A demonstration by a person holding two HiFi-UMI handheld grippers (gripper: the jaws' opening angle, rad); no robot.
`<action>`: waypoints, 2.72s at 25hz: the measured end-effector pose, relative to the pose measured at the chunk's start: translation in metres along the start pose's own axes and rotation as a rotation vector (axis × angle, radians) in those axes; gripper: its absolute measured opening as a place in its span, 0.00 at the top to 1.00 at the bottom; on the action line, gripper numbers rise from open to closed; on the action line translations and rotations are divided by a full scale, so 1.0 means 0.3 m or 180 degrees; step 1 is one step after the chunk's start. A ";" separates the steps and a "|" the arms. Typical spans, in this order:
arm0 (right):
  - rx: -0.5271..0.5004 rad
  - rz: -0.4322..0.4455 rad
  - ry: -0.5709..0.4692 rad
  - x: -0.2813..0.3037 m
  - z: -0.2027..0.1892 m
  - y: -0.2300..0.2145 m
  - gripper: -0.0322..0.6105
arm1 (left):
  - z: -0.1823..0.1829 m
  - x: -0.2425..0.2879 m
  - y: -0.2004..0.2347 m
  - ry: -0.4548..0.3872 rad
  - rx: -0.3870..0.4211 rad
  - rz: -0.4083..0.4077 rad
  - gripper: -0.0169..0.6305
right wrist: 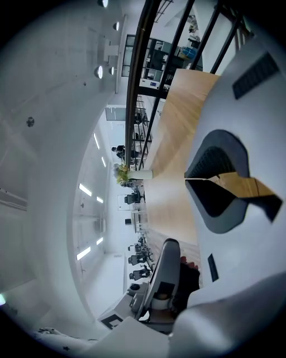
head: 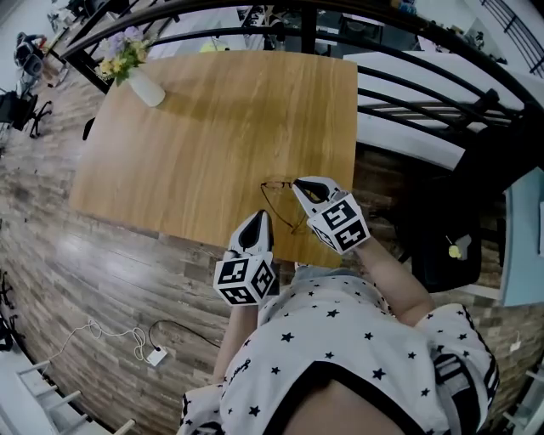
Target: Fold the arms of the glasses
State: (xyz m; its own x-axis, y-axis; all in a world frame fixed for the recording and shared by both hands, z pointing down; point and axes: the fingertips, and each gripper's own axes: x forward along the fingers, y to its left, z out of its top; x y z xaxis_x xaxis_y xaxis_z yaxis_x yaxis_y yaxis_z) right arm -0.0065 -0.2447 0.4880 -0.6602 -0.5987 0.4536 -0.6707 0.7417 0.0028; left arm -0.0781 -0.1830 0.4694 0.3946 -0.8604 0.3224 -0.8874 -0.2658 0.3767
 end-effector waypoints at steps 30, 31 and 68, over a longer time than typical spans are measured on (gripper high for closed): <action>-0.1373 0.1095 0.1525 0.283 -0.278 0.005 0.92 | -0.049 0.004 0.086 0.0079 -0.0269 0.0421 0.96; -0.1410 0.1133 0.1568 0.287 -0.287 0.007 0.92 | -0.051 0.004 0.090 0.0084 -0.0273 0.0425 0.96; -0.1528 0.0944 0.1378 0.230 -0.179 0.007 0.91 | -0.036 0.016 0.094 0.0056 -0.0166 0.0357 0.96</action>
State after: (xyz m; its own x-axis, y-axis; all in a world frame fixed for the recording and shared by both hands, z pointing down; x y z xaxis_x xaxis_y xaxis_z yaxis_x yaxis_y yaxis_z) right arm -0.0354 -0.2681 0.5670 -0.5313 -0.2509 0.8092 -0.1949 0.9657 0.1715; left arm -0.0987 -0.1899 0.4910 0.2982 -0.8756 0.3801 -0.9128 -0.1451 0.3819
